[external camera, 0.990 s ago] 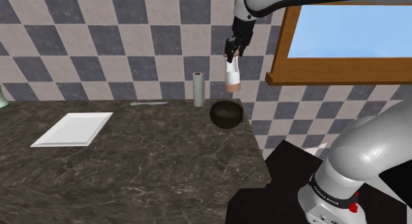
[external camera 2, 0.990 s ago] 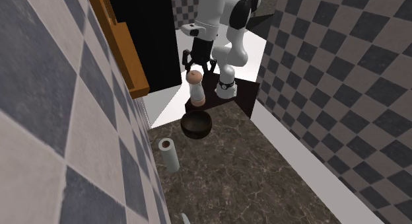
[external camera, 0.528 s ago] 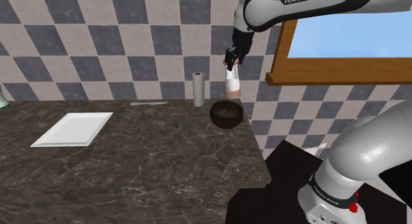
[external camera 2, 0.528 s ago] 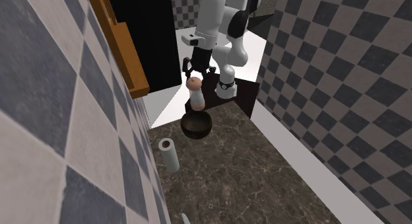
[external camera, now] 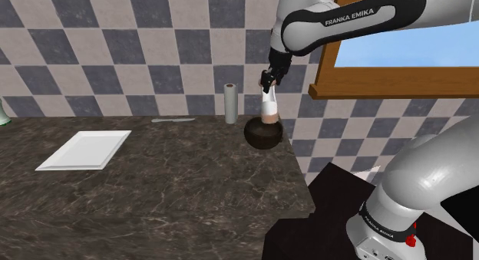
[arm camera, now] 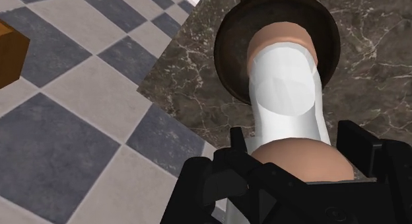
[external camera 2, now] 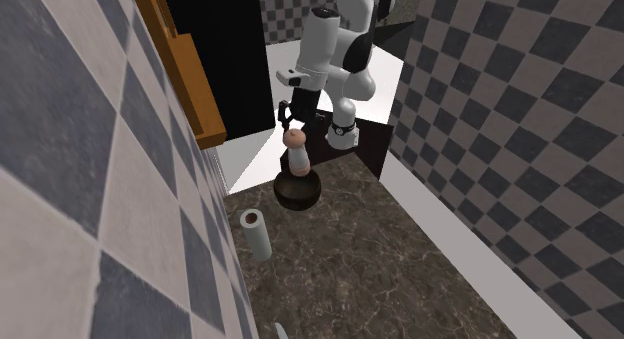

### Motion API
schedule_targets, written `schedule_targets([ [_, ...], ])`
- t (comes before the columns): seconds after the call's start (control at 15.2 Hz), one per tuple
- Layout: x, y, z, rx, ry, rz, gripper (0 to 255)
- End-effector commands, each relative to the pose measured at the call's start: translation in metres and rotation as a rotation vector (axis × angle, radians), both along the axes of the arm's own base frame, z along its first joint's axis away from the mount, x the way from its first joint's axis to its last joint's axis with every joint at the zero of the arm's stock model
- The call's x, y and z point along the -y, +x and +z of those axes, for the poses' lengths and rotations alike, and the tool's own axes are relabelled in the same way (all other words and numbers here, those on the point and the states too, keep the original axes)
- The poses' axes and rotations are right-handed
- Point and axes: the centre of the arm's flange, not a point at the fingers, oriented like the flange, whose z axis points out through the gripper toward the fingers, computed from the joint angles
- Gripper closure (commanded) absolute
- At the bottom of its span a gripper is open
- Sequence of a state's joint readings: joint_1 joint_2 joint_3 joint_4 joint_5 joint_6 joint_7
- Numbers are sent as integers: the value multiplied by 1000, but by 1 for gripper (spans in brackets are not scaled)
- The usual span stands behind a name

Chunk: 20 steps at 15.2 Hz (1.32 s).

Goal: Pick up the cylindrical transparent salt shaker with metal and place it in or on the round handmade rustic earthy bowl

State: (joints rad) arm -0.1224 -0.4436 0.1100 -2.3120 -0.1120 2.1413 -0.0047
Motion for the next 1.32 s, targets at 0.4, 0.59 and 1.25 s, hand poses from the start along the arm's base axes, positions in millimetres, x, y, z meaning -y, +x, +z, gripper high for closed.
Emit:
schedule_targets([
  [0.4, 0, -1, -40, 1, 0, 0, 255],
  [0.59, 0, -1, -40, 1, 0, 0, 255],
  [1.25, 0, -1, -40, 1, 0, 0, 0],
])
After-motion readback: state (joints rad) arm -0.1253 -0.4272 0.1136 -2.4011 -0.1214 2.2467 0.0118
